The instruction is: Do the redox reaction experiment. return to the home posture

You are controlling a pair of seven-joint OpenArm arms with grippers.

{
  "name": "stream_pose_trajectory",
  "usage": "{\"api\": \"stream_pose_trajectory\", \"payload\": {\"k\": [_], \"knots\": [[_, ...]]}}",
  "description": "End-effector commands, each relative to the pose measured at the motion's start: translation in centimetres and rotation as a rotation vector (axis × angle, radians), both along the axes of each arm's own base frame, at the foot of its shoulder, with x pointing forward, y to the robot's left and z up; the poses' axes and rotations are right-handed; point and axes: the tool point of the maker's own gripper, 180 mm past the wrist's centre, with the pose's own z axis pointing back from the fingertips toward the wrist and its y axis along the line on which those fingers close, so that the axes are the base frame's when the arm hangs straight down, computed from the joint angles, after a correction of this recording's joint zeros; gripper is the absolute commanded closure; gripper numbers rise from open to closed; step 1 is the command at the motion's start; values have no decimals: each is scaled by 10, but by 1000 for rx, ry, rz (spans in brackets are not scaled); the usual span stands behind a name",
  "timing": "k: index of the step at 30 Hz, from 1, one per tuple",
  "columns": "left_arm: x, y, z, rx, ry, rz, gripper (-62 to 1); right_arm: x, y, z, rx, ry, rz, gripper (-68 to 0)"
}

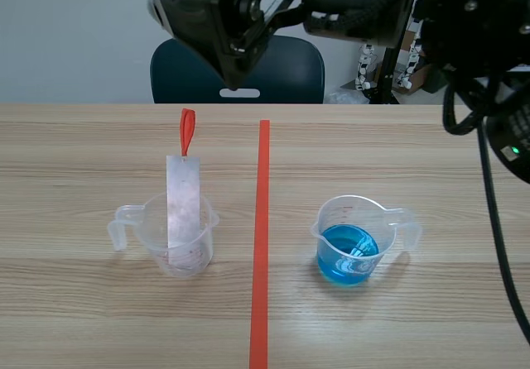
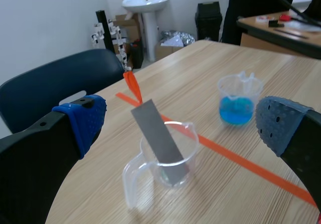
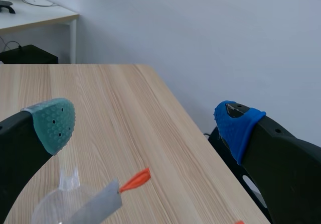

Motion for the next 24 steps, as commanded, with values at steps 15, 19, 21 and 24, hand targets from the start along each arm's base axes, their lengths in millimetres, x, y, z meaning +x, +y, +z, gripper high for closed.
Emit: {"api": "stream_pose_trajectory", "payload": {"k": [15, 19, 21, 24], "knots": [[22, -36, 33, 45, -68, 137, -623, -4, -104, -42, -89, 2, -227, -576], [18, -41, 44, 46, -123, 161, -623, -1, -118, -45, -99, -5, -304, -576], [18, -43, 48, 59, -147, 182, -623, -1, -125, -43, -114, -19, -342, -576], [18, -37, 55, 51, -182, 248, -623, -6, -129, -39, -112, -47, -353, -576]]}}
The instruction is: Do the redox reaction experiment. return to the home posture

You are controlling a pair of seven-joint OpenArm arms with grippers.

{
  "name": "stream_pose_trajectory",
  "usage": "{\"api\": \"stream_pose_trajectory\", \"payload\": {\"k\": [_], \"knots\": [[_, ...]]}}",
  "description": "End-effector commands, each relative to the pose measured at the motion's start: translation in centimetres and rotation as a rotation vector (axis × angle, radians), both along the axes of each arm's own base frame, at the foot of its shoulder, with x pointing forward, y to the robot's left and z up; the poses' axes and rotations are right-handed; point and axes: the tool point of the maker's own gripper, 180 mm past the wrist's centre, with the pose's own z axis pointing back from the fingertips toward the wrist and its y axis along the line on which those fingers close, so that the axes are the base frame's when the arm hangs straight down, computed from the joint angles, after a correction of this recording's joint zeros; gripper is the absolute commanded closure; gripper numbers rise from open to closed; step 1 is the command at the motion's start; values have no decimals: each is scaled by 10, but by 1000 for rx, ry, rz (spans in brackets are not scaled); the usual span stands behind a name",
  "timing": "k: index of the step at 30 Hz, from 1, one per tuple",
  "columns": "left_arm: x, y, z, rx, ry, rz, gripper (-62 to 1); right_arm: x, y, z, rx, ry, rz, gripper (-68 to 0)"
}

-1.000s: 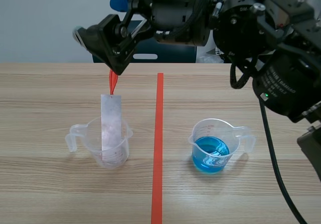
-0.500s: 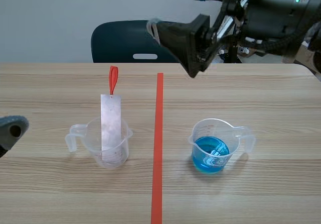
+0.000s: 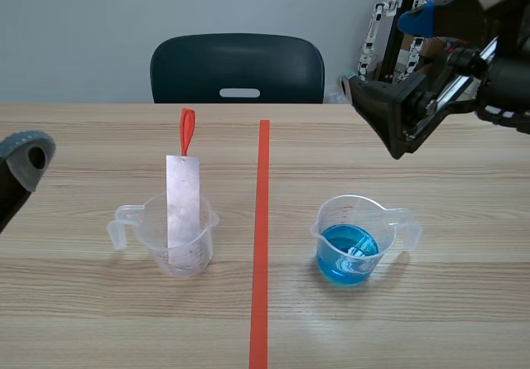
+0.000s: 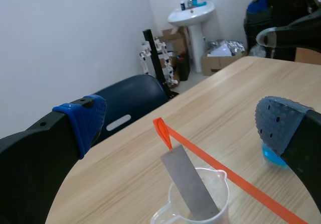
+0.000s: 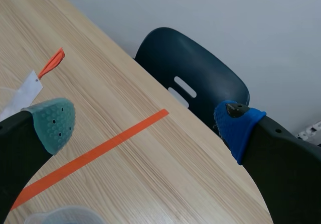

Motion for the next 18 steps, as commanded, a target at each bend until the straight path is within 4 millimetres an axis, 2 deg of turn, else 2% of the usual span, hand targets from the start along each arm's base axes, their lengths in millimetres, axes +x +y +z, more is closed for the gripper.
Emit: {"api": "stream_pose_trajectory", "payload": {"k": [1, 4, 9, 18], "knots": [[1, 3, 7, -32, -24, 33, -623, -6, 6, 16, 17, -49, 24, -576], [-1, 6, 11, -53, -37, 68, -623, -14, 2, 19, 0, -66, -21, -576], [-9, -7, 12, 24, -89, 59, -623, -35, 7, 23, -22, -77, -43, -576], [-10, -14, 3, 114, -76, 101, -623, -61, -6, 25, -17, -42, -110, -576]]}}
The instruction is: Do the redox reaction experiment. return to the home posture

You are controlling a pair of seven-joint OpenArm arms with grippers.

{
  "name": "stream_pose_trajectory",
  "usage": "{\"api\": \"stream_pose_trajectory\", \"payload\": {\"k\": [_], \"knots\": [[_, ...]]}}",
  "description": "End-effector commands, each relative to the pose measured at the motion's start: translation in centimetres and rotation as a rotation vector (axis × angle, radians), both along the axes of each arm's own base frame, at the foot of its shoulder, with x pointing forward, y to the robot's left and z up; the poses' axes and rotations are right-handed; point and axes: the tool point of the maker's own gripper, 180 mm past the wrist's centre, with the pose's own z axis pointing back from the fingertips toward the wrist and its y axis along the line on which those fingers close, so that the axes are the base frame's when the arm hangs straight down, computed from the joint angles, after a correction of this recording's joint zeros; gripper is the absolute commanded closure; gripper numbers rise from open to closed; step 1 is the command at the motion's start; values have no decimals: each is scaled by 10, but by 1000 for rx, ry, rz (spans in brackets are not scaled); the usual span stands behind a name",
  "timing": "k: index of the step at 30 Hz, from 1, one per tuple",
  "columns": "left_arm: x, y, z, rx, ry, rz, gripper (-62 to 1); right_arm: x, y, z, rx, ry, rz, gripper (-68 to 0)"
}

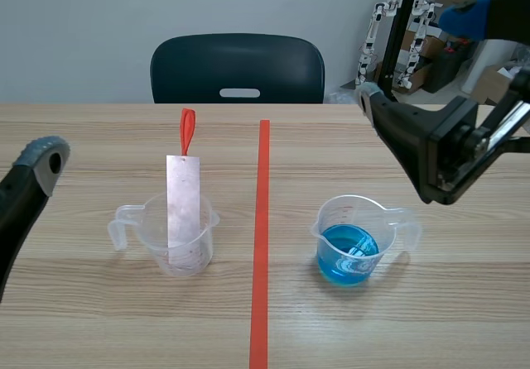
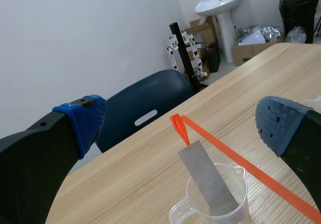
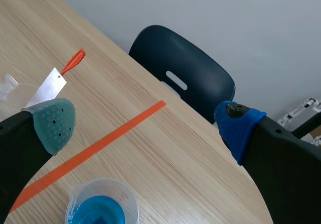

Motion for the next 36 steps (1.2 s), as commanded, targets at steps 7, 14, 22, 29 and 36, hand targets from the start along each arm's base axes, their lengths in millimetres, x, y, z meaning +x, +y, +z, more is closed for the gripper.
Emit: {"api": "stream_pose_trajectory", "payload": {"k": [7, 14, 22, 29, 36], "knots": [[2, -1, -3, 41, 7, 5, -623, -4, -19, 31, 40, -80, -103, -576], [0, -6, -7, 109, -6, -19, -623, -12, -23, 40, 8, -94, -117, -576], [13, -7, -20, 299, -23, -14, -623, -11, -28, 41, -10, -96, -138, -576], [13, -11, -21, 330, -24, -56, -623, -13, -31, 41, -19, -95, -146, -576], [16, -12, -23, 352, -17, -68, -623, -16, -34, 51, -17, -127, -157, -576]]}}
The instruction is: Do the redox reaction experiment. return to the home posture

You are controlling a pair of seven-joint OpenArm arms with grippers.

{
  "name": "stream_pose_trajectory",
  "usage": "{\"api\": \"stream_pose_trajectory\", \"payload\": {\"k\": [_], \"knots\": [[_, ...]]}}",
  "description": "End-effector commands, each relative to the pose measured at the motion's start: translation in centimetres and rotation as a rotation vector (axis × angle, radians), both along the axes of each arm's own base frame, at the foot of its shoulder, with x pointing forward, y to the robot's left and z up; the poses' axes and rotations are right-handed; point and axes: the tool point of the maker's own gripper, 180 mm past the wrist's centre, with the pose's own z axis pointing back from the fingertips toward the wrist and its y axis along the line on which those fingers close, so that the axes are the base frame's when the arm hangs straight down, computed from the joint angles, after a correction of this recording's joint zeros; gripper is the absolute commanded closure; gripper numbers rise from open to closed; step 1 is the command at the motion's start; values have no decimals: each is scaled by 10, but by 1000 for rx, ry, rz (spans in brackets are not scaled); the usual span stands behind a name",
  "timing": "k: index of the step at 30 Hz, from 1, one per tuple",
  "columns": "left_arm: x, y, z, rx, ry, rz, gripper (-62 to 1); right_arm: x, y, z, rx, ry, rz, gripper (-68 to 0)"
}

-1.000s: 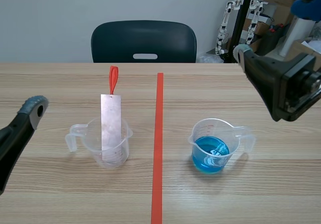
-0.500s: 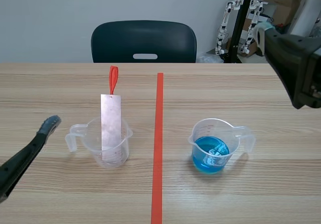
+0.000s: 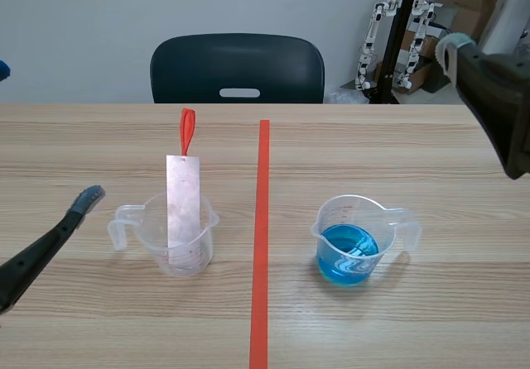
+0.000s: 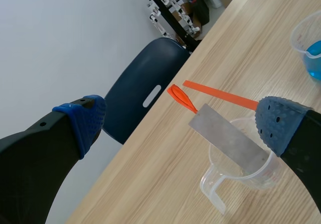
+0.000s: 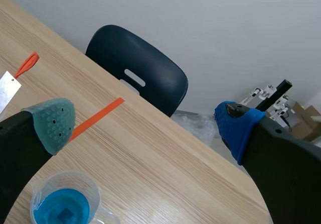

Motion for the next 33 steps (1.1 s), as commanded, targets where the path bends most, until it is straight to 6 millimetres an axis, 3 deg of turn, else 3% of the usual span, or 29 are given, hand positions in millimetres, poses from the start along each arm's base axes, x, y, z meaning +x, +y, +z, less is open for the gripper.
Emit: {"api": "stream_pose_trajectory", "payload": {"k": [1, 7, 17, 33], "knots": [[-1, -3, 6, -17, -12, -11, -623, 0, 2, 11, 14, -36, 0, -576], [-1, -3, 5, -17, -7, -16, -623, -2, 1, 3, 11, 0, -4, -576], [-1, -3, 6, -18, -8, -16, -623, -18, 4, -27, -21, 121, 17, -576], [-1, -3, 6, -18, -8, -16, -623, -30, 8, -51, -71, 225, 47, -576]]}}
